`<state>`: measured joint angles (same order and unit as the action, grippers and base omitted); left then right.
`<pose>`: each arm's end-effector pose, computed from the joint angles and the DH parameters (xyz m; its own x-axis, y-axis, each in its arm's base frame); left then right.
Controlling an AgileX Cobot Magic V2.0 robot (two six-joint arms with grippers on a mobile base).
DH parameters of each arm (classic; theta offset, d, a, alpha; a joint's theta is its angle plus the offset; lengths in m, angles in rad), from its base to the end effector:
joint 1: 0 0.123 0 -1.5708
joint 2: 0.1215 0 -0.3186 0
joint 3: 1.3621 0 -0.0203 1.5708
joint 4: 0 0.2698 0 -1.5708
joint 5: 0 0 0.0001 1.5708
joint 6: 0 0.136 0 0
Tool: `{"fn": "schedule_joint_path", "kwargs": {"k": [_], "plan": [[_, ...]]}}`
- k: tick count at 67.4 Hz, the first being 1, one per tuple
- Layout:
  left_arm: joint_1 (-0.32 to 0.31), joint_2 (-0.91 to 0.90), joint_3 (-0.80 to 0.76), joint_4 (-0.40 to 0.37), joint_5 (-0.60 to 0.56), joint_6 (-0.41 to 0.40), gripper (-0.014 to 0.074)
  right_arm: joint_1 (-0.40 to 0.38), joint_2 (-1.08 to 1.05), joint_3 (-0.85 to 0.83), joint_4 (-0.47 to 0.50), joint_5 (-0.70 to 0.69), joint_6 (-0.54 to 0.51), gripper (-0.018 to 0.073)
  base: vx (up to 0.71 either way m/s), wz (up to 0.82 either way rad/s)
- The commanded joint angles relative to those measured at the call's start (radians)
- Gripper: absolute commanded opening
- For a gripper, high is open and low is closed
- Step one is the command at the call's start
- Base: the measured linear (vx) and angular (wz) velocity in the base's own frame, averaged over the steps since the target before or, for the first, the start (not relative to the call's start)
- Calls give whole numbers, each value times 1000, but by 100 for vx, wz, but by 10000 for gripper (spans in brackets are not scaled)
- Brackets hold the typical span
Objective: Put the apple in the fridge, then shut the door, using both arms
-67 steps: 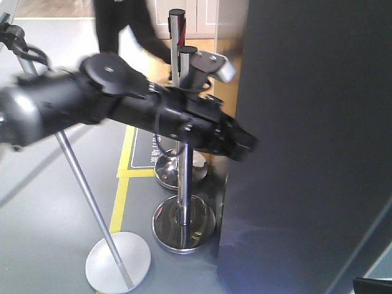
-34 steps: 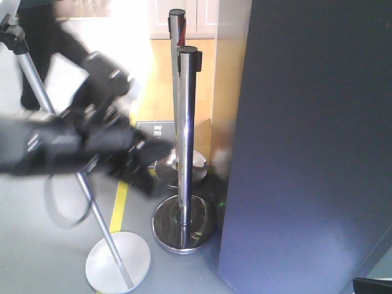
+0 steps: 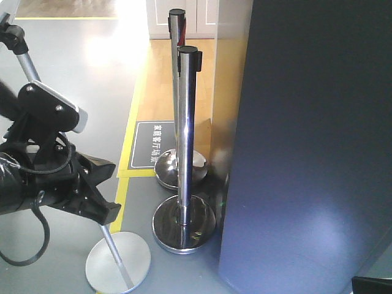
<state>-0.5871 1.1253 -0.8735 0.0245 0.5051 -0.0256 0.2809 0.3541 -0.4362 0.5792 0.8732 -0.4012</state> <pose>0.2295 -0.1508 0.3164 -0.5190 0.3403 -0.7841 0.5440 0.8391 0.0041 0.0611 0.0770 0.2630 -0.5526 -0.1627 -0.8174 -0.5827 0.7767 0.2393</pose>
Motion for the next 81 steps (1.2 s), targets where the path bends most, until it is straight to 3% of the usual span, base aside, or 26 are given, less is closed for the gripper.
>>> {"fn": "schedule_joint_path", "kwargs": {"k": [1,12,25,37,47,60,81], "plan": [[0,-22,-25,16,-55,-31,-6,-1,8,-25,24,-51,2,590,0,0],[0,-22,-25,15,-48,-31,-6,-1,11,-25,-62,-106,37,580,0,0],[0,-22,-25,15,-48,-31,-6,-3,70,-25,-316,-246,294,464,0,0],[0,-22,-25,15,-48,-31,-6,-3,157,-25,-545,-284,401,211,0,0],[0,-22,-25,15,-48,-31,-6,-3,209,-25,-642,-344,448,-16,0,0],[0,-22,-25,15,-47,-31,-6,-3,257,-26,-800,-508,588,-8,0,0],[0,-22,-25,14,-47,-31,-6,-3,419,-173,-1283,-545,1015,-6,0,0]]}}
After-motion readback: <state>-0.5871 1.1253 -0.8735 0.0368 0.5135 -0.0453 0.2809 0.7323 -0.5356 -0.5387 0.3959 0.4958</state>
